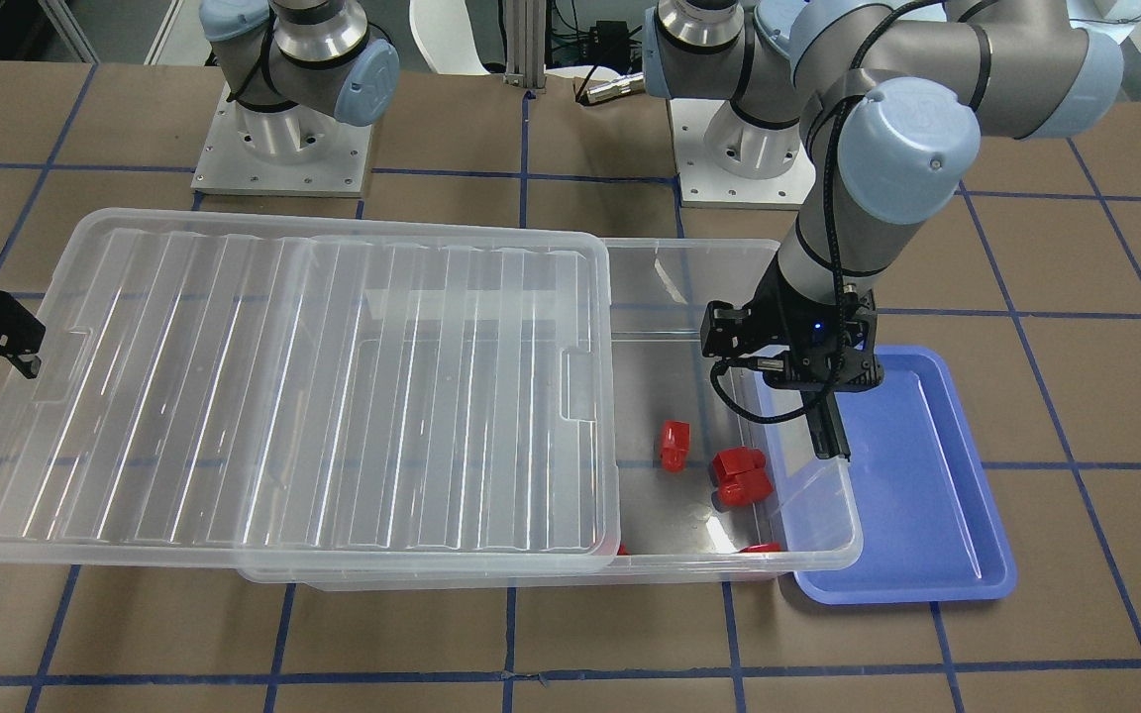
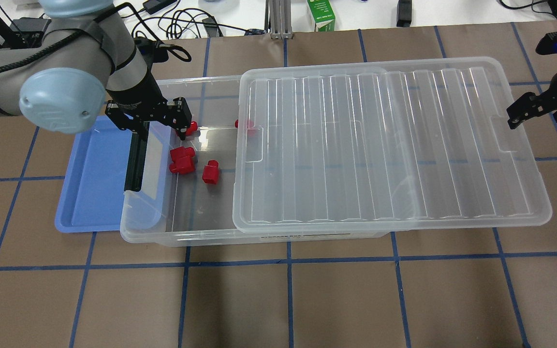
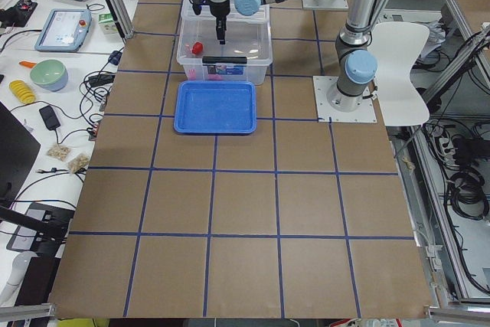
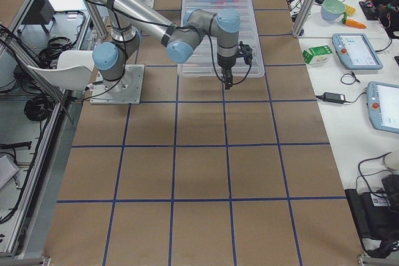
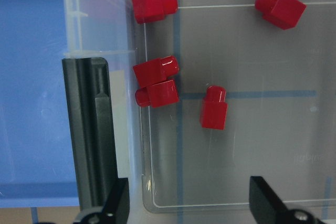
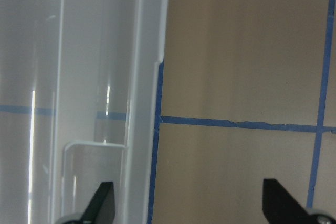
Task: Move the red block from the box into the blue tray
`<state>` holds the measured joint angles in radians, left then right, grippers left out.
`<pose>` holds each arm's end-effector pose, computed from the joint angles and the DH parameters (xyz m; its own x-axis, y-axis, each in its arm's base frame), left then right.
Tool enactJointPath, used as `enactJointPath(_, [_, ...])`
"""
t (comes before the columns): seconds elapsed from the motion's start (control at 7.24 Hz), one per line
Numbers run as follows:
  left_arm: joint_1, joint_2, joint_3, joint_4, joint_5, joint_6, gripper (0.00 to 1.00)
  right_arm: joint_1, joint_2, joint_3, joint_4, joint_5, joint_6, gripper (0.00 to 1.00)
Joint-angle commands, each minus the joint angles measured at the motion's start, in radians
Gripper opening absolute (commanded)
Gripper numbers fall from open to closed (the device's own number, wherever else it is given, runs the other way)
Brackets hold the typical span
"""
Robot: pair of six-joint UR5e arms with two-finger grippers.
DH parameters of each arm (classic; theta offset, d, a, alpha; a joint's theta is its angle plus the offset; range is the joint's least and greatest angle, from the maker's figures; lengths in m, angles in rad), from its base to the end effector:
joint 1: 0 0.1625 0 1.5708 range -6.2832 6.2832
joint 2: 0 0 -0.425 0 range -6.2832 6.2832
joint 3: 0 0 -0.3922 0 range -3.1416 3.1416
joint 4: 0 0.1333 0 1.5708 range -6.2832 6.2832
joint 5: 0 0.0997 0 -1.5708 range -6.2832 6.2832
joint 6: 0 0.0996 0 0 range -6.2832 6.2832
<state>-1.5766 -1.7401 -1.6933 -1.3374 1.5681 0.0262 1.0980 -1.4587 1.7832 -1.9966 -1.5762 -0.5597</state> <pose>-0.1367 -0.5402 0.3633 -0.9995 0.0318 0.0042 0.0320 0.9978 0.0583 -0.1225 -0.5310 0.3708 -0.9948 -0.0840 0.0582 -0.0886 0.9926 -0.0828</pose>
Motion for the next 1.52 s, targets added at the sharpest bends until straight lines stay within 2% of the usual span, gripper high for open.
enactJointPath(0.0, [-0.008, -0.045, -0.060, 0.105, -0.002, 0.008, 0.75, 0.009, -0.037, -0.118, 0.170, 0.002, 0.006, 1.00])
enactJointPath(0.28, [-0.025, -0.091, -0.144, 0.232, -0.020, 0.009, 0.75, 0.025, -0.107, -0.238, 0.390, 0.001, 0.020, 1.00])
enactJointPath(0.41, [-0.025, -0.111, -0.164, 0.265, -0.046, 0.011, 0.75, 0.025, -0.170, -0.251, 0.450, 0.001, 0.035, 1.00])
enactJointPath(0.69, [-0.034, -0.139, -0.166, 0.270, -0.074, 0.011, 0.75, 0.054, -0.195, -0.234, 0.466, 0.005, 0.081, 1.00])
enactJointPath(1.38, [-0.042, -0.216, -0.167, 0.323, -0.079, 0.012, 0.75, 0.457, -0.149, -0.238, 0.425, -0.010, 0.643, 1.00])
